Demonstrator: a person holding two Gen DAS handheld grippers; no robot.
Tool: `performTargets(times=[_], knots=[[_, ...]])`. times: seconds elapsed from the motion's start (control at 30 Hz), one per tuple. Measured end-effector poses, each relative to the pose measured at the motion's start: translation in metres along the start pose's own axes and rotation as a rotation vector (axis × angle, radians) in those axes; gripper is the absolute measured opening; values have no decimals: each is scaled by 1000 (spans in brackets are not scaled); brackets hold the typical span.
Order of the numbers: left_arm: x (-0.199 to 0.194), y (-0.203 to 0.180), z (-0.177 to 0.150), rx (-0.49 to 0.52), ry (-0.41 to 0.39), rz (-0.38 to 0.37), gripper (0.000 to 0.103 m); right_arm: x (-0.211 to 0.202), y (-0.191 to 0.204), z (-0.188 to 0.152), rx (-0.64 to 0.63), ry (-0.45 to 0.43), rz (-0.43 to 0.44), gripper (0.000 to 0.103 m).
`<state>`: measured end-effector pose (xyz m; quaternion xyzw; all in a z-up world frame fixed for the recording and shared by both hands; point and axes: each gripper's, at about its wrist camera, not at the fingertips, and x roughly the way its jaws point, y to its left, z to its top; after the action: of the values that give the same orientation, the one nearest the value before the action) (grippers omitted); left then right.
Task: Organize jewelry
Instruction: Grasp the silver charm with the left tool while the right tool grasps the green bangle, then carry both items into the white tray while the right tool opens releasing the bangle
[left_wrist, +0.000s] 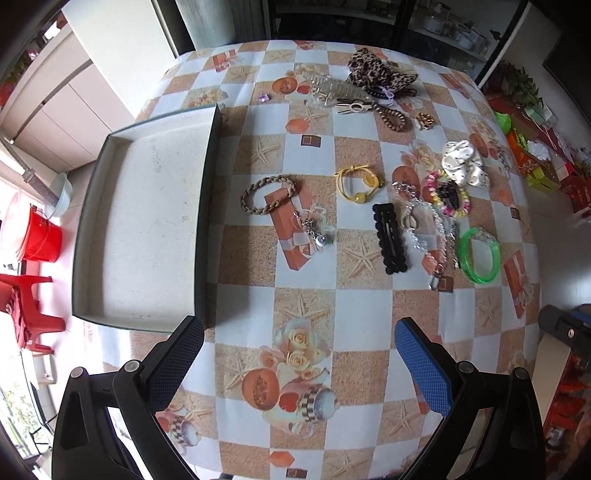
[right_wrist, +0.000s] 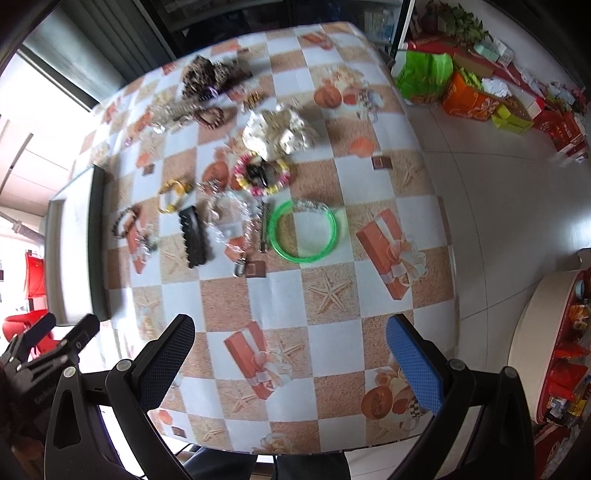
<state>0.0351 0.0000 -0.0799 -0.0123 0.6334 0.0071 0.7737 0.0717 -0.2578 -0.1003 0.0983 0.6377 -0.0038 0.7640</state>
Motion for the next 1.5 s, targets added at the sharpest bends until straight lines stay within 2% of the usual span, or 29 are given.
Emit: performTargets(times=[0.07, 0.23, 0.33, 0.43, 0.53, 0.63, 0.83, 0.9, 1.0, 1.07, 1.1, 1.17, 1.2, 1.23, 1.27, 1.3, 1.43, 1.47, 1.5], knots=[[13, -1, 7, -12, 0, -5, 103, 15, -4, 0, 24, 54, 25, 103], [49, -2, 23, -49, -1, -7, 103, 46, -15, 9, 49, 85, 17, 103], [70, -1, 31, -69, 9, 5, 94, 65, -22, 17, 59, 79, 3, 103], [88, 0, 37, -85, 15, 13, 94, 80, -32, 27, 72, 64, -10, 103], [99, -1, 43, -84, 12, 15, 86, 96, -38, 37, 75, 53, -29, 103], [109, -4, 48, -83, 14, 19, 86, 111, -41, 46, 70, 45, -29, 102], [119, -12, 55, -84, -6, 15, 82, 135, -40, 59, 39, 47, -33, 92], [118, -16, 59, -85, -16, 9, 78, 139, -41, 61, 26, 33, -51, 90], [117, -16, 62, -74, -27, -1, 64, 141, -34, 56, -7, 12, -81, 81], [114, -21, 62, -58, -34, -4, 46, 139, -31, 53, -26, 4, -74, 67], [113, -21, 63, -54, -35, -7, 41, 138, -29, 53, -37, 2, -69, 62], [112, -21, 63, -50, -31, -16, 28, 137, -27, 53, -55, -4, -62, 40], [112, -20, 64, -50, -28, -22, 22, 137, -27, 53, -59, -4, -59, 34], [112, -20, 61, -49, -26, -27, 14, 136, -29, 51, -59, -3, -58, 23], [110, -21, 59, -49, -24, -37, 12, 135, -30, 52, -54, 1, -57, 10], [110, -21, 61, -51, -22, -50, 12, 135, -30, 51, -47, 4, -51, 7], [101, -20, 62, -51, -42, -83, 12, 126, -33, 53, -34, 11, -49, 7], [97, -20, 62, -52, -46, -90, 4, 122, -32, 51, -33, 11, -46, 7], [94, -21, 63, -54, -47, -97, 4, 120, -33, 50, -31, 10, -40, 7]])
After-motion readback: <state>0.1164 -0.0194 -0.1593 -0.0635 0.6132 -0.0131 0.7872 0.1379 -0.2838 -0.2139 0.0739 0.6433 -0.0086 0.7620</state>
